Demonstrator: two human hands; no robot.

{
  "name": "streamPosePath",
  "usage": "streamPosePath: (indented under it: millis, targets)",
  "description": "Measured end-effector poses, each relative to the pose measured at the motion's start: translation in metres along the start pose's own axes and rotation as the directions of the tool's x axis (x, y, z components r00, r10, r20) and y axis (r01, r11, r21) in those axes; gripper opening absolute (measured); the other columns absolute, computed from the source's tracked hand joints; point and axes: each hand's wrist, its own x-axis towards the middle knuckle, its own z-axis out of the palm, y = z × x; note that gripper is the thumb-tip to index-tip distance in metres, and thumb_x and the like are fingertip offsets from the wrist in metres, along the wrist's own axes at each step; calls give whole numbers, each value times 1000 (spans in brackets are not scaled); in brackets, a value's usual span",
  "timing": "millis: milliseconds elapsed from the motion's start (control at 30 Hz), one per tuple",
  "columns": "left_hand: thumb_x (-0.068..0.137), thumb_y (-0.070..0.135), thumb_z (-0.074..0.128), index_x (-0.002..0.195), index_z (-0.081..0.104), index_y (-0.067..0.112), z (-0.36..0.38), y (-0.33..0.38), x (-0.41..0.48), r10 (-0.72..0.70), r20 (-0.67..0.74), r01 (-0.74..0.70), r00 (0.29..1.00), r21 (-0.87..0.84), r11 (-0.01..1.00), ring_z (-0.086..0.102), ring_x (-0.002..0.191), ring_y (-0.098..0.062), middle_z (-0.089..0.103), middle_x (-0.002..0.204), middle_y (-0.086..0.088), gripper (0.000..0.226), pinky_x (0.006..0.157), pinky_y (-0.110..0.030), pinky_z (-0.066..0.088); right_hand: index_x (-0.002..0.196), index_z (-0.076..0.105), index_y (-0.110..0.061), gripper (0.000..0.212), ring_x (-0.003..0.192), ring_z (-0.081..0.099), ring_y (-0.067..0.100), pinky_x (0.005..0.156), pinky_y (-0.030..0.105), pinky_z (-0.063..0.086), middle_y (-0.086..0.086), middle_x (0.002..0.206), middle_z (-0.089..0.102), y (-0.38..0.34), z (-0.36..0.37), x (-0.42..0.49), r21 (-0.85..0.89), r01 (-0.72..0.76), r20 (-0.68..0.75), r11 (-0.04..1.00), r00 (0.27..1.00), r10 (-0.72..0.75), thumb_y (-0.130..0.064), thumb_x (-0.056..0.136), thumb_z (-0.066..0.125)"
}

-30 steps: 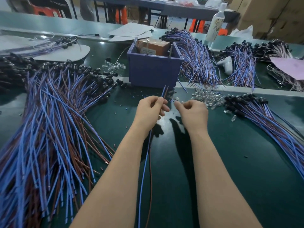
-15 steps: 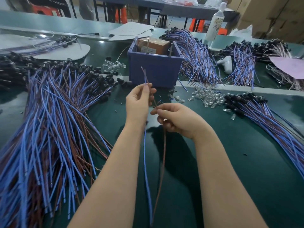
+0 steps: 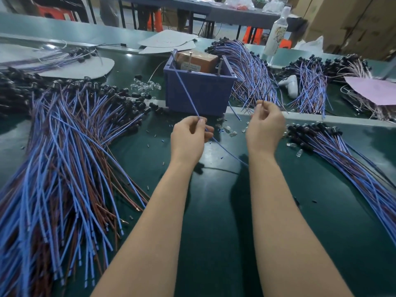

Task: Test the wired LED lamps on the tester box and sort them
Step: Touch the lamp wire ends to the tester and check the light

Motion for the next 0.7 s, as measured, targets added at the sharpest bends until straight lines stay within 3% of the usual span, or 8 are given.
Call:
streamPosePath:
  millis: [100, 167, 233, 300, 400, 600, 700]
  targets:
    - [98, 7, 45, 103, 52, 11, 8, -9, -5, -33, -67, 31, 997, -43, 999, 58, 52, 3, 64, 70, 1, 9, 63, -18, 52, 114, 64, -5, 26, 84, 60, 18, 78, 27, 47, 7, 95, 67, 4, 18, -21, 96, -88, 56, 992, 995, 82, -12, 98, 45]
    - [97, 8, 47, 118, 45, 13, 10, -15, -7, -17, -99, 17, 995, -8, 1000, 56, 52, 3, 65, 69, 4, 22, 66, -19, 51, 120, 59, -9, 27, 88, 62, 22, 82, 28, 44, 9, 98, 69, 11, 26, -34, 93, -106, 80, 990, 992, 99, -11, 97, 44]
    - [97, 9, 47, 131, 41, 17, 11, -18, -7, 42, -112, -35, 993, 65, 997, 56, 54, 2, 64, 68, 7, 36, 64, -16, 48, 125, 54, -16, 31, 86, 62, 25, 77, 27, 39, 9, 93, 70, 17, 31, -39, 57, -67, 94, 996, 994, 61, -11, 97, 44]
    - [97, 10, 47, 138, 41, 20, 13, -19, -5, 77, -111, -64, 991, 118, 991, 58, 61, -3, 64, 69, 7, 43, 68, -23, 50, 128, 53, -22, 37, 81, 61, 26, 71, 28, 37, 9, 88, 70, 18, 34, -38, 9, -17, 111, 1000, 994, 16, -9, 95, 44]
    - [97, 9, 45, 140, 43, 20, 15, -20, 0, 84, -129, -68, 988, 127, 990, 60, 67, -10, 63, 70, 7, 44, 77, -31, 53, 130, 55, -23, 43, 89, 63, 26, 77, 27, 40, 9, 98, 71, 15, 38, -37, -17, 29, 164, 999, 986, -25, -6, 92, 45]
    - [97, 8, 45, 139, 44, 19, 23, -23, 6, 118, -164, -98, 979, 125, 987, 58, 60, -2, 62, 68, 9, 44, 65, -11, 48, 131, 55, -20, 43, 98, 63, 27, 83, 27, 42, 8, 111, 69, 15, 40, -35, -10, 51, 197, 999, 979, -48, -5, 92, 45]
    - [97, 8, 45, 141, 42, 18, 23, -24, 8, 106, -170, -86, 980, 120, 989, 60, 61, -3, 63, 68, 10, 45, 66, -13, 50, 131, 55, -20, 41, 93, 62, 30, 81, 32, 44, 9, 108, 70, 16, 41, -35, -9, 46, 182, 999, 982, -44, -7, 94, 44]
